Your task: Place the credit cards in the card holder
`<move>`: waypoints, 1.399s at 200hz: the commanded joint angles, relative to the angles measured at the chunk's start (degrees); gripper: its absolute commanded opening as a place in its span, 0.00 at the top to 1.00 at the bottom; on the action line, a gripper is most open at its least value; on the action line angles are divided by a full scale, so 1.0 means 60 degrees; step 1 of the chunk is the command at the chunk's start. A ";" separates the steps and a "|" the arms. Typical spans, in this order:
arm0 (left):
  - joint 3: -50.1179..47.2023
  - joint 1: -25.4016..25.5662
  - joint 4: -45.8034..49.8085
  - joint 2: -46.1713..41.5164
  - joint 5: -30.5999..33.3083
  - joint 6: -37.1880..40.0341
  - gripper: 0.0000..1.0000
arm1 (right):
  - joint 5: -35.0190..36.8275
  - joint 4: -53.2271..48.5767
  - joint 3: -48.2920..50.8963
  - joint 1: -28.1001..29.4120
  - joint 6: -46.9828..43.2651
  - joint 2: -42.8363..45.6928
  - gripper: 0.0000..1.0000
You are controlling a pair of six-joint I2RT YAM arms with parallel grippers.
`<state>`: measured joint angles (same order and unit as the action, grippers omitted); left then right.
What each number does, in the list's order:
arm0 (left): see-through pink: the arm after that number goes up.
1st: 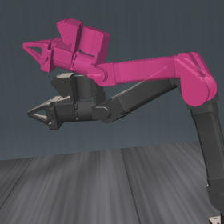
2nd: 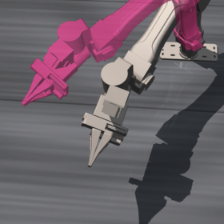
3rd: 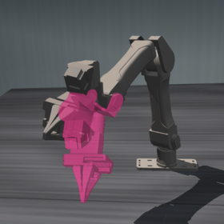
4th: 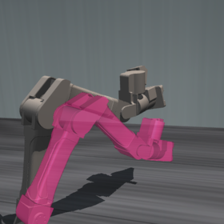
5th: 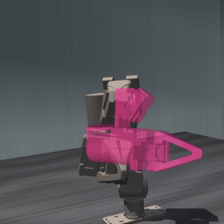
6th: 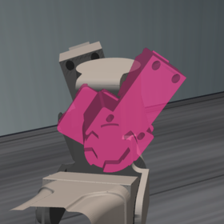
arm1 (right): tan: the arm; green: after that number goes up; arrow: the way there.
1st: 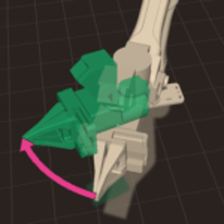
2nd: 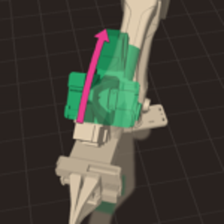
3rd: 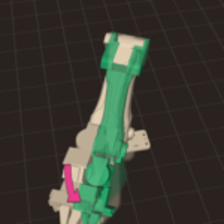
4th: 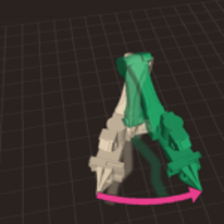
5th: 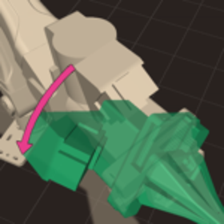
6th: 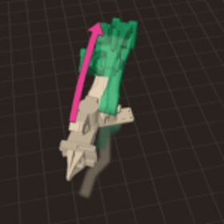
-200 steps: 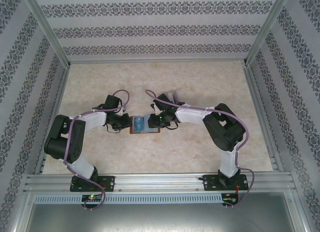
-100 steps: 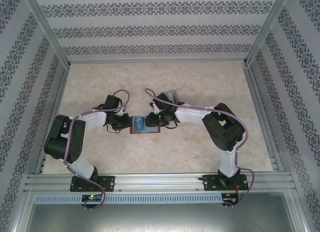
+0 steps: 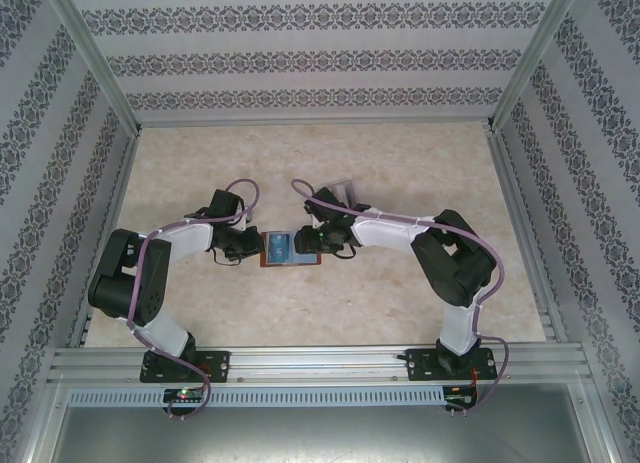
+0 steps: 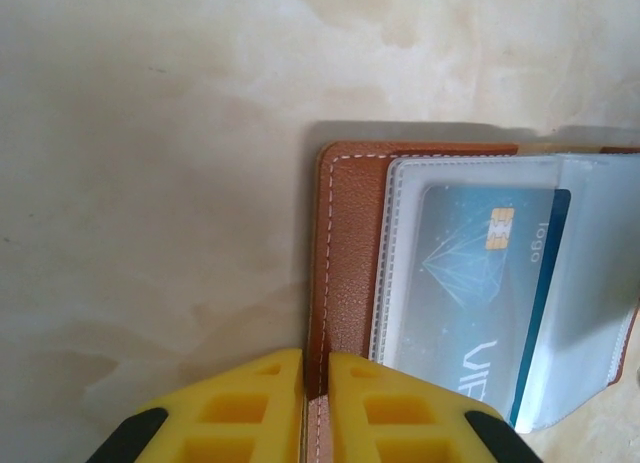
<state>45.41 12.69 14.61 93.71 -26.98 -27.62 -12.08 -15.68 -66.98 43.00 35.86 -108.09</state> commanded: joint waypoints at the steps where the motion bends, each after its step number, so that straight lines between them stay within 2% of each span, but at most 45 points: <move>1: -0.0132 0.0053 -0.0045 0.0026 -0.0229 -0.0001 0.85 | 0.0333 -0.0292 -0.0039 0.0168 0.0221 -0.0169 0.53; 39: -0.0174 0.0053 -0.0178 0.0041 -0.0336 -0.0084 0.85 | 0.0086 -0.0257 -0.0283 0.0233 0.0196 -0.0419 0.65; 53: -0.0211 0.0046 -0.0259 0.0045 -0.0395 -0.0140 0.85 | 0.0039 -0.0287 -0.0339 0.0231 0.0137 -0.0441 0.66; 67: -0.0221 0.0053 -0.0277 0.0050 -0.0411 -0.0161 0.85 | 0.0048 -0.0317 -0.0365 0.0231 0.0127 -0.0441 0.65; 88: -0.0228 0.0053 -0.0282 0.0055 -0.0430 -0.0158 0.85 | 0.0209 -0.0365 -0.0321 0.0247 0.0176 -0.0312 0.57; 121: -0.0225 0.0046 -0.0367 0.0099 -0.0526 -0.0216 0.85 | -0.0139 0.0030 -0.0270 0.0219 0.0310 -0.0609 0.53; 215: -0.0512 -0.0095 -0.1178 0.0057 -0.1304 -0.0927 0.85 | -0.3084 0.3792 0.0331 -0.0003 0.1823 -0.0897 0.53; 280: -0.0811 -0.0773 -0.1805 -0.0104 -0.2071 -0.1687 0.82 | -0.3571 0.4472 0.0135 0.0051 0.2067 -0.1261 0.54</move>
<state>41.71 10.11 7.09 93.93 -36.58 -34.81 -30.68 7.88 -65.87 43.24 47.31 -115.09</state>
